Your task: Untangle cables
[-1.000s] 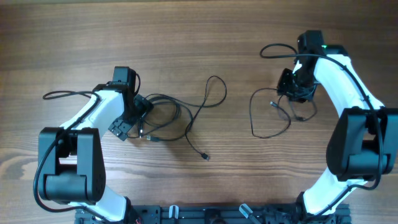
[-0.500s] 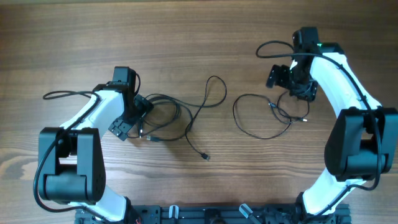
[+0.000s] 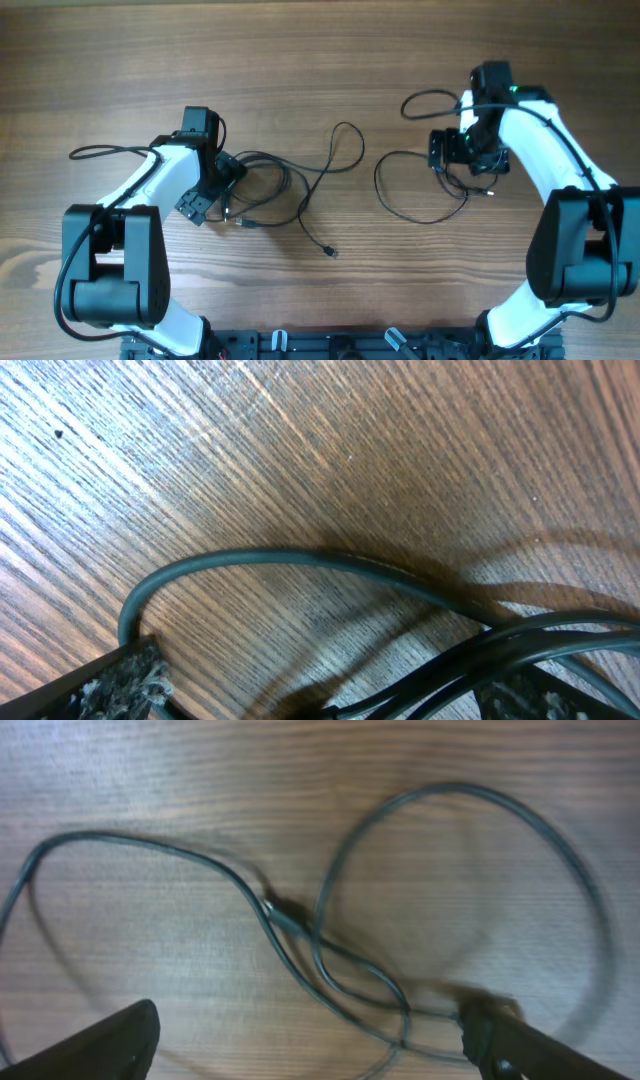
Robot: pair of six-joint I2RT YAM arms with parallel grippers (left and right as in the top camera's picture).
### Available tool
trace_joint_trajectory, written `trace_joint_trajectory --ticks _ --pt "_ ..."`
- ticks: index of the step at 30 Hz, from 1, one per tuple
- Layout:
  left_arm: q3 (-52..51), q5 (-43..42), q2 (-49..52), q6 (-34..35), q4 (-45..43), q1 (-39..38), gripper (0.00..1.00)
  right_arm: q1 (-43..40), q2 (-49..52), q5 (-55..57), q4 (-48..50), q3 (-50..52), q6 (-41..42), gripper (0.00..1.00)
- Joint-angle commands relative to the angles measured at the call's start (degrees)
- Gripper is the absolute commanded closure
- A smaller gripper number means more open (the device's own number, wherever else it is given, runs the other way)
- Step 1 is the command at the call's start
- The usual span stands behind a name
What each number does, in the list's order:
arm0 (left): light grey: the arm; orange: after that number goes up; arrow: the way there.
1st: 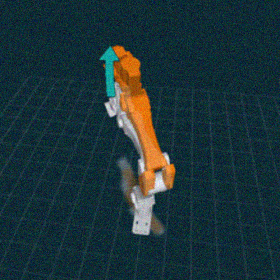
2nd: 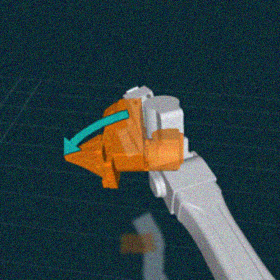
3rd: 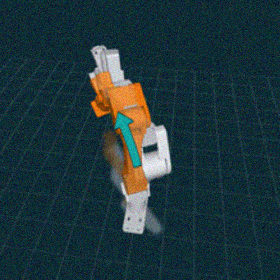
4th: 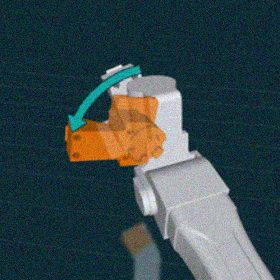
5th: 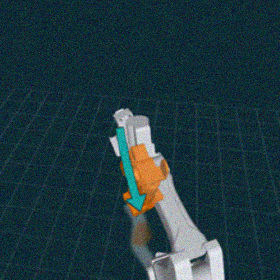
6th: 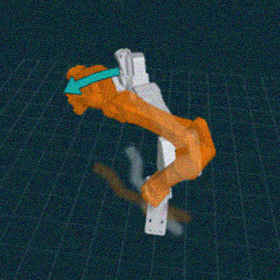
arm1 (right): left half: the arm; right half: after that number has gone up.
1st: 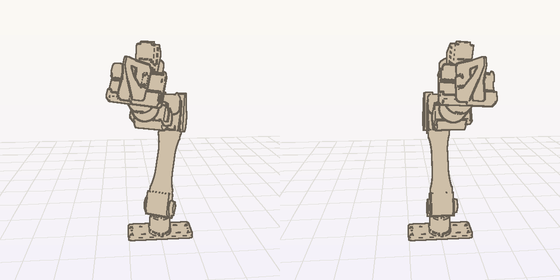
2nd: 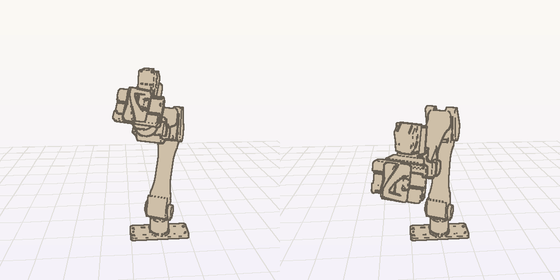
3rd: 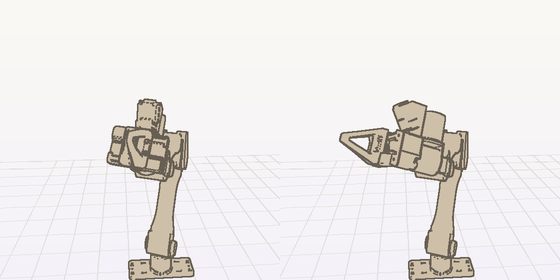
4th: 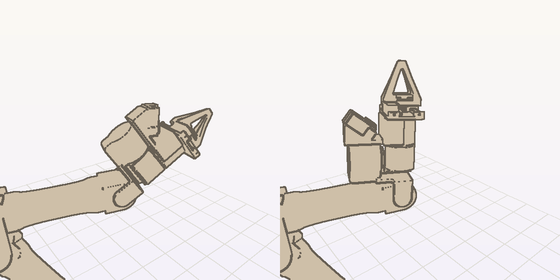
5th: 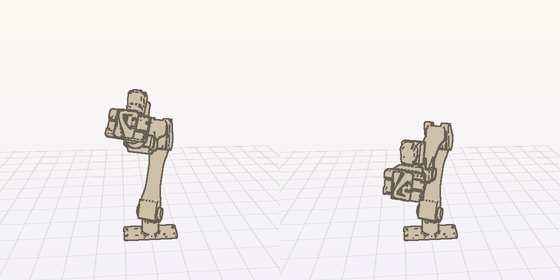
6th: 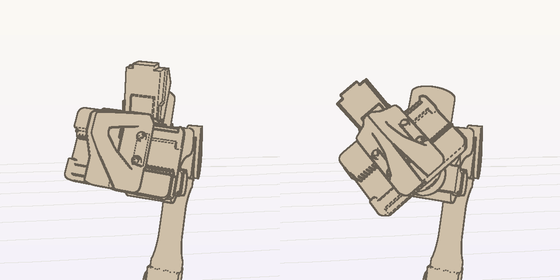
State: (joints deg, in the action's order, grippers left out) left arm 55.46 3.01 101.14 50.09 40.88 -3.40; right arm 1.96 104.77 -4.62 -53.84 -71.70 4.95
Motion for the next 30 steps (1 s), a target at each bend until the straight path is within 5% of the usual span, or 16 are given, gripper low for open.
trace_joint_trajectory --ticks 1,9,15,17,20,30 --pt "-2.32 -2.56 3.23 0.13 -2.54 -0.26 0.0 1.33 -0.61 -1.14 7.5 5.73 -3.85 0.0" --pt "-2.32 -3.19 3.23 0.11 -2.51 -0.24 0.0 1.42 -0.61 3.5 24.33 16.04 -3.32 0.05" --pt "-1.16 -8.72 0.68 -7.43 -0.79 0.81 0.0 1.42 -0.55 3.15 27.39 21.27 -3.3 0.51" --pt "-0.59 -9.51 -3.43 -7.91 0.24 1.33 0.0 1.42 -0.31 3.1 27.98 22.56 -3.28 0.74" --pt "-0.59 -9.6 -10.84 -7.93 1.51 1.38 0.0 1.42 -0.17 1.53 28.09 22.93 -3.28 0.96" --pt "-0.59 -9.57 -33.88 -7.89 11.39 1.38 0.0 1.33 -0.55 -1.81 33.66 21.53 2.56 0.96"
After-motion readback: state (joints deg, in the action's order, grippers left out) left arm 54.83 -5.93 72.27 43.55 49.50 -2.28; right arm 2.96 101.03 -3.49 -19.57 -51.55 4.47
